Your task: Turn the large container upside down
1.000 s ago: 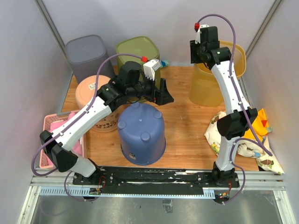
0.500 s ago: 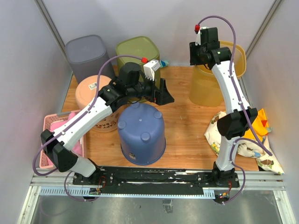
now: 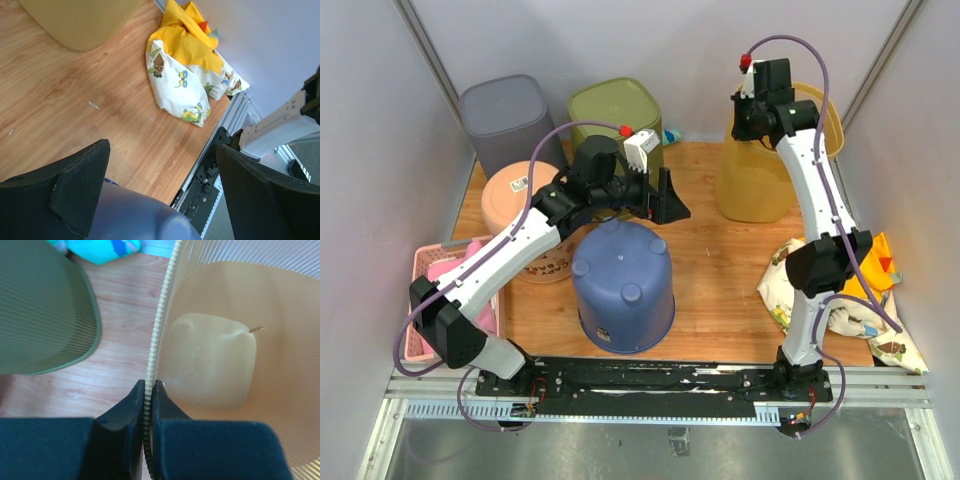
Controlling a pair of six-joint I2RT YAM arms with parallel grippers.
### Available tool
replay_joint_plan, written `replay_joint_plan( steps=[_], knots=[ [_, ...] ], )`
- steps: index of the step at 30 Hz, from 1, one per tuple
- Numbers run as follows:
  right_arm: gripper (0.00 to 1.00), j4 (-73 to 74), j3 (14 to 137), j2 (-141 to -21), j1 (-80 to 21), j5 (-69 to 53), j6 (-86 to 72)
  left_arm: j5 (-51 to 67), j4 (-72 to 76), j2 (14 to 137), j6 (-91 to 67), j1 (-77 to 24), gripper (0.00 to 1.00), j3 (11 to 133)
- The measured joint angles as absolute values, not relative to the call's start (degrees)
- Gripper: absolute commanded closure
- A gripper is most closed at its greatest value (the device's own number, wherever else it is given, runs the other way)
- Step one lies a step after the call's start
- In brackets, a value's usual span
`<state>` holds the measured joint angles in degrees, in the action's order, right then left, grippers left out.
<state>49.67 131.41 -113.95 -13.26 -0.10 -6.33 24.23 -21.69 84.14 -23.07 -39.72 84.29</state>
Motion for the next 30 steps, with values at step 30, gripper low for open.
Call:
replay_joint_plan(
  steps=[30],
  knots=[
    [0.63, -1.0, 67.1, -85.9, 19.4, -56.5, -50.8, 27.5, -18.2, 87.8, -27.5, -35.4, 0.08, 84.2]
  ],
)
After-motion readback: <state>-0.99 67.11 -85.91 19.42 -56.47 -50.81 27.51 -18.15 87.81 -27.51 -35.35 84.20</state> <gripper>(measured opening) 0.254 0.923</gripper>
